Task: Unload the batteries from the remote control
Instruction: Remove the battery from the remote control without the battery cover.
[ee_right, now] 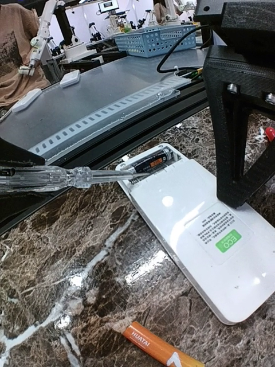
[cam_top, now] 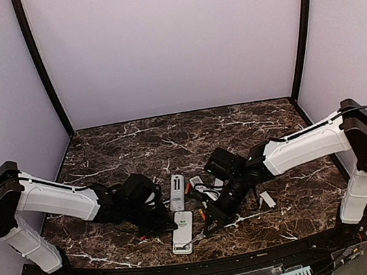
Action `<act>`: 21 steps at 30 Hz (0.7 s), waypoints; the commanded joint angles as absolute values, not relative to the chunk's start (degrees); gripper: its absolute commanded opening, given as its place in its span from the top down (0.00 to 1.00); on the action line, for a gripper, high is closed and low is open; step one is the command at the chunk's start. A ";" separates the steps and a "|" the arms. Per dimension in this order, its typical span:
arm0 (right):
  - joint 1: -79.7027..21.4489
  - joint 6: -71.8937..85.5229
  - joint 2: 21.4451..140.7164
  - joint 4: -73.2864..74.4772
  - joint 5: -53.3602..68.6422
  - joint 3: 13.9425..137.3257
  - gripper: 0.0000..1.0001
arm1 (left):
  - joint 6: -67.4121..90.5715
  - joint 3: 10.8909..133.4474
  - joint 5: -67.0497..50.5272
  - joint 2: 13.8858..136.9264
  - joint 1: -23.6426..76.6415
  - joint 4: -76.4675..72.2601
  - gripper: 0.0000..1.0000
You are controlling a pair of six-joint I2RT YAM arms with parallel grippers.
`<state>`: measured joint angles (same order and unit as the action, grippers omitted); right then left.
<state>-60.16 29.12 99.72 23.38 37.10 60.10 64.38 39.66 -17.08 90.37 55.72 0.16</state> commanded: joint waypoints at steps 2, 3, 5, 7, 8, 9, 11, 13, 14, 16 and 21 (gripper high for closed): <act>-58.70 27.83 101.82 21.14 42.91 60.73 1.00 | 63.21 40.69 -20.18 93.48 56.88 -2.46 0.87; -58.46 28.11 102.10 20.35 43.96 60.51 1.00 | 63.24 40.76 -20.43 93.54 56.89 -2.46 0.87; -57.97 28.44 102.57 19.14 45.59 60.11 1.00 | 63.31 40.71 -20.54 93.67 56.92 -2.46 0.87; -57.49 28.83 103.10 18.06 47.33 59.72 1.00 | 63.38 40.70 -20.56 93.77 56.93 -2.53 0.88; -57.26 29.14 103.36 17.22 48.22 59.41 1.00 | 63.42 40.69 -20.61 93.89 56.90 -2.61 0.89; -57.11 29.58 103.67 16.28 49.24 59.14 1.00 | 63.48 40.69 -20.69 93.96 56.89 -2.67 0.89; -56.83 30.41 104.29 14.75 50.91 58.58 1.00 | 63.54 40.77 -20.85 94.16 56.96 -2.72 0.89; -56.72 30.50 104.93 14.33 51.50 58.62 1.00 | 63.54 40.86 -21.05 94.37 56.91 -2.72 0.89; -56.70 30.50 105.20 14.39 51.54 58.69 1.00 | 63.54 40.86 -21.08 94.41 56.93 -2.72 0.89; -56.72 30.54 105.63 14.68 51.27 58.70 1.00 | 63.62 40.79 -21.09 94.40 56.99 -2.66 0.90; -56.73 29.13 103.31 18.50 46.97 59.28 1.00 | 63.82 40.78 -21.01 94.31 56.95 -2.59 0.90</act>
